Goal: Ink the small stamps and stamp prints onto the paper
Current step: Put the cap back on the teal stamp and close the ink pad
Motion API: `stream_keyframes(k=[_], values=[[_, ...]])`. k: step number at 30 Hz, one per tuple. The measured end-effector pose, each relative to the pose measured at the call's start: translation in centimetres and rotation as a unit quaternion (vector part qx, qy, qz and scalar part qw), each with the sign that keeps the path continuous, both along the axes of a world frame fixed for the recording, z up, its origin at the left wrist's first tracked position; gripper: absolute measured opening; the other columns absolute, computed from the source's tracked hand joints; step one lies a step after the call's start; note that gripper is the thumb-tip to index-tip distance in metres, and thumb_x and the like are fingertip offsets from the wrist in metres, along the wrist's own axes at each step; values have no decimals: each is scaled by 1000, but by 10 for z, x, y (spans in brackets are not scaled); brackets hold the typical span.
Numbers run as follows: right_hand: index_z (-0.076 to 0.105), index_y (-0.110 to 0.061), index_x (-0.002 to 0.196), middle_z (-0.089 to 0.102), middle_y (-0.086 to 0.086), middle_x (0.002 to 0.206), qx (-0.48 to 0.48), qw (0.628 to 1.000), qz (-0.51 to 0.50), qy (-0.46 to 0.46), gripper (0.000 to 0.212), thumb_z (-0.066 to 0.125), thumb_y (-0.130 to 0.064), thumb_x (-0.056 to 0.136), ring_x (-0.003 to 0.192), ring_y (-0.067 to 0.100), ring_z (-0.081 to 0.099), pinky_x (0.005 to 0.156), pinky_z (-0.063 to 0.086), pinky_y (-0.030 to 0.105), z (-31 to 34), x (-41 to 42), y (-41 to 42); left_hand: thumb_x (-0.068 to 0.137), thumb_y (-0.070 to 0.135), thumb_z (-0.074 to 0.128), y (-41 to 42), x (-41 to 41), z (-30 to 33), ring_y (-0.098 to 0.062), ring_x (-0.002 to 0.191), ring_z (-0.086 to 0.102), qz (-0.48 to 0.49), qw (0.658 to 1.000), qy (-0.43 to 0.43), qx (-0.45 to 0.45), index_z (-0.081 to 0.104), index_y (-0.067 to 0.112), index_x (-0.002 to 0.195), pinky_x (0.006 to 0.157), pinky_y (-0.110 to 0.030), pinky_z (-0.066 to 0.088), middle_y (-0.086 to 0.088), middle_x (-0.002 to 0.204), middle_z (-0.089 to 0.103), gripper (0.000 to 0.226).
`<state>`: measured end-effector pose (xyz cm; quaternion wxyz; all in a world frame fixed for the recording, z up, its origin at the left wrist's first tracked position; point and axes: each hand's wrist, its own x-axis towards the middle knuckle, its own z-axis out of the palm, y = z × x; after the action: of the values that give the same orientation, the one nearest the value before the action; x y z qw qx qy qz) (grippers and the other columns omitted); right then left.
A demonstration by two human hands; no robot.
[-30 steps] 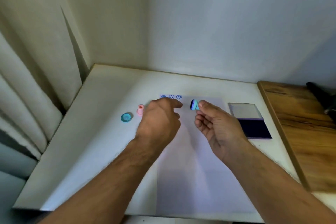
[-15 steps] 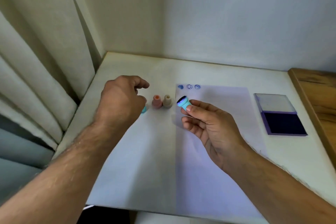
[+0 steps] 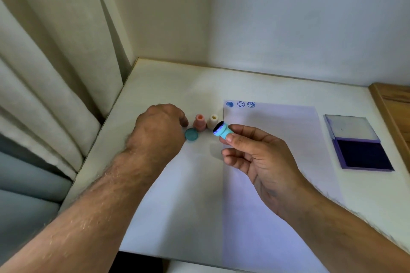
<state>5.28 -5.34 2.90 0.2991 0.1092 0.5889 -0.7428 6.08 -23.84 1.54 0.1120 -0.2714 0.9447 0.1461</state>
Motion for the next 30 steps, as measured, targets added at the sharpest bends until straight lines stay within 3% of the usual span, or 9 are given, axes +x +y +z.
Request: stream_keyframes(k=[6,12,20,24,27,30], values=[[72,-2,98,75,22,91,0,1000,-5,-1,17,70,1,82,59,21,66,58,57,26,0,-1,0,80,13,75,-3,7,3,-18,101,61,-10,999,22,38,62,30,124,84,-28,52,1,117,65,49],[72,-3,96,75,20,85,3,1000,-6,-2,17,70,3,81,56,20,66,56,57,25,-1,-1,-1,64,47,84,7,11,8,-16,92,60,2,998,25,65,65,28,113,81,-29,53,5,104,64,56],[72,-4,96,75,21,87,6,1000,-2,2,17,70,4,81,56,20,66,57,57,26,-2,0,-1,70,34,82,10,13,10,-13,79,62,2,996,28,90,67,24,96,68,-24,50,5,89,66,31],[71,-2,97,73,20,86,-11,1000,-16,16,18,70,5,81,57,22,65,57,56,26,2,-3,1,66,28,84,5,15,27,-11,72,69,30,977,67,199,69,27,85,60,-24,55,7,80,70,24],[71,-4,99,73,19,85,-31,998,-33,33,20,69,5,82,58,23,63,57,56,26,7,-7,4,72,17,81,5,16,35,-16,75,72,42,928,76,363,75,28,92,74,-33,61,-1,84,74,23],[72,-6,103,73,16,86,-54,997,-41,39,23,64,6,85,58,21,62,57,56,26,9,-9,5,75,12,79,9,15,38,-16,79,68,67,878,106,462,78,18,94,74,-31,61,-13,92,75,20]])
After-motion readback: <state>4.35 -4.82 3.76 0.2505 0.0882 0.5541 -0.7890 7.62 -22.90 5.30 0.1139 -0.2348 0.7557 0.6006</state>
